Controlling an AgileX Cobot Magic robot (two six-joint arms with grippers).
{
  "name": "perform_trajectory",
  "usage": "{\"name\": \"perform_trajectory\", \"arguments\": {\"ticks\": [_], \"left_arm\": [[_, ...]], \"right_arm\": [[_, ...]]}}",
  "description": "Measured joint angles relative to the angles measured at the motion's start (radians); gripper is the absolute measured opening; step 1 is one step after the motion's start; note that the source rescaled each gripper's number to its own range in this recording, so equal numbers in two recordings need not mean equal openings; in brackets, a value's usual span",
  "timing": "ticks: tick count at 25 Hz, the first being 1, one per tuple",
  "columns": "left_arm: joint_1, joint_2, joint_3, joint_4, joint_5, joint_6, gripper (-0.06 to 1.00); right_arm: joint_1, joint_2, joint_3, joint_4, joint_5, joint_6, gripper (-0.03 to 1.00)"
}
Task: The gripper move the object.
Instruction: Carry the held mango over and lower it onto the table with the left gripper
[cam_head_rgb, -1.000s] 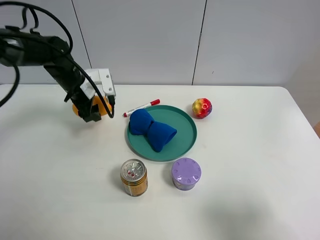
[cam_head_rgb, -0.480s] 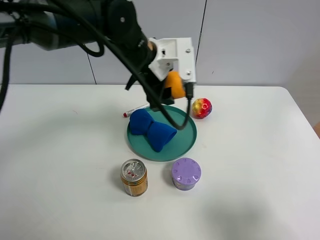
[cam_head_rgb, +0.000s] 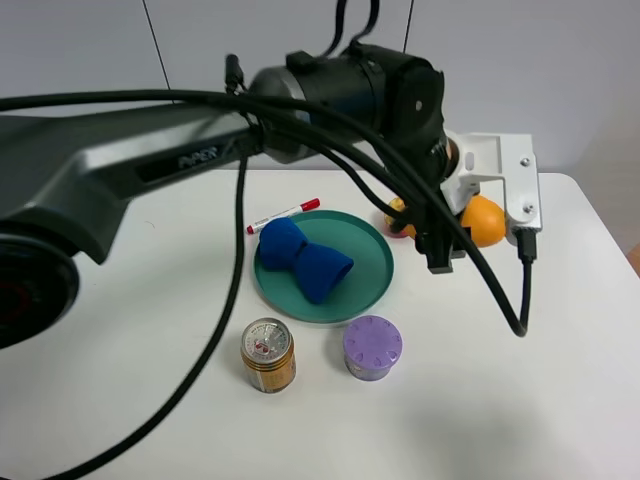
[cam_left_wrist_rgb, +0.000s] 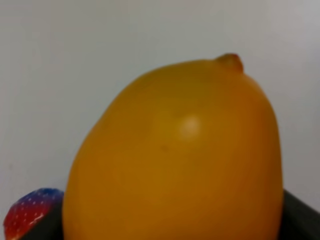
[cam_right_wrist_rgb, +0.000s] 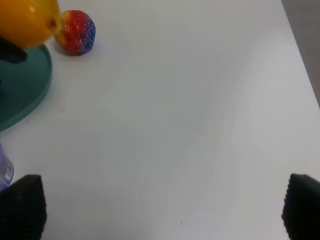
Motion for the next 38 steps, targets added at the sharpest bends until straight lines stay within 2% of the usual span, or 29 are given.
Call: {"name": "perform_trajectory", "arguments": {"ticks": [4,13,22,31,38], "left_arm": [[-0.008,0.075,-0.009,-0.001,-0.052,0.0,0.02],[-0.008,0.181,-0.009,-0.017,-0.085,0.0,0.02],[-0.008,0.249,-0.009,-0.132,-0.114,0.016,0.02],[-0.008,0.266,-0.009,-0.155,-0.147,0.026,0.02],[-0.008,0.266,-0.009,-0.207,-0.149,0.026,0.02]], "right_arm": [[0.0,0.0,0.0,0.0,0.0,0.0,1.0],[0.0,0.0,0.0,0.0,0.0,0.0,1.0],[0.0,0.0,0.0,0.0,0.0,0.0,1.0],[0.0,0.0,0.0,0.0,0.0,0.0,1.0],[0.0,0.0,0.0,0.0,0.0,0.0,1.0]]}}
